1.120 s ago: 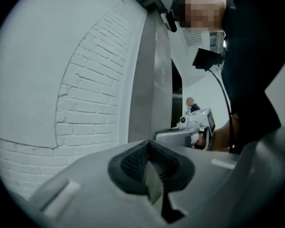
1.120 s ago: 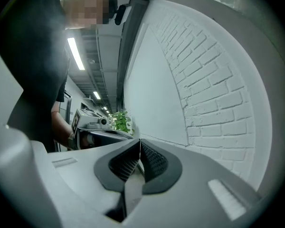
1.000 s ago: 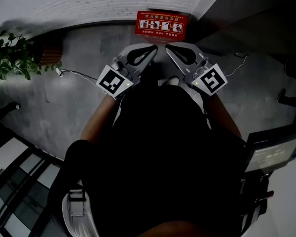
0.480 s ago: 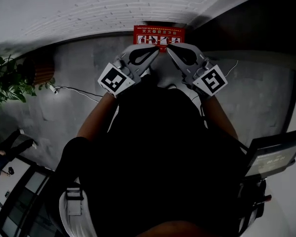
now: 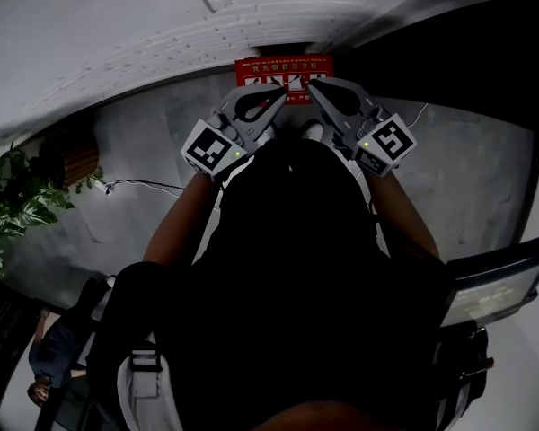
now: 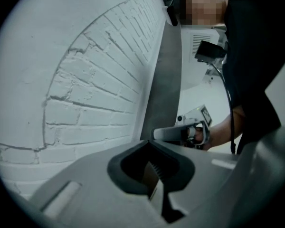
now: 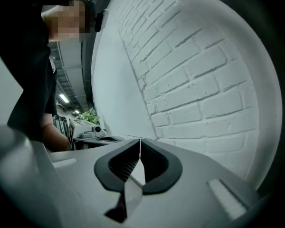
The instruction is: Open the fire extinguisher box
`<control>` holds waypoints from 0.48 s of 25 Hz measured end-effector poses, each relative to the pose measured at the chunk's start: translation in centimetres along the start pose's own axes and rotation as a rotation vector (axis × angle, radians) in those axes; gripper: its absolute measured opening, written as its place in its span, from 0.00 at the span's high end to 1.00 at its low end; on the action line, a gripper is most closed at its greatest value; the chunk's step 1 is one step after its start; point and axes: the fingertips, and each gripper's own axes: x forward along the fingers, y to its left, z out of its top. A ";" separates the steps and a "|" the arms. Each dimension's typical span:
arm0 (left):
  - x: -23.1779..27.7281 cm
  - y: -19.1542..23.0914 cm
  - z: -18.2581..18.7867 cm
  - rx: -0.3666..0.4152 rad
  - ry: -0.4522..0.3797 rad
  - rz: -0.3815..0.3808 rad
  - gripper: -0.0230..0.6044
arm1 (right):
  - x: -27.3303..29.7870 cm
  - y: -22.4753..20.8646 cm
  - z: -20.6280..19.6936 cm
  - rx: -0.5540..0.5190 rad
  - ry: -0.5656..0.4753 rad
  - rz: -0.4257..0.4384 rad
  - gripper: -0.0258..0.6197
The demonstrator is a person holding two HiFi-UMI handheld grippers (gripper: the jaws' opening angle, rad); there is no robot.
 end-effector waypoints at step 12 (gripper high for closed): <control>3.2 3.3 -6.9 -0.068 0.109 0.141 0.96 | 1.4 -9.2 -9.8 0.124 0.079 -0.058 0.94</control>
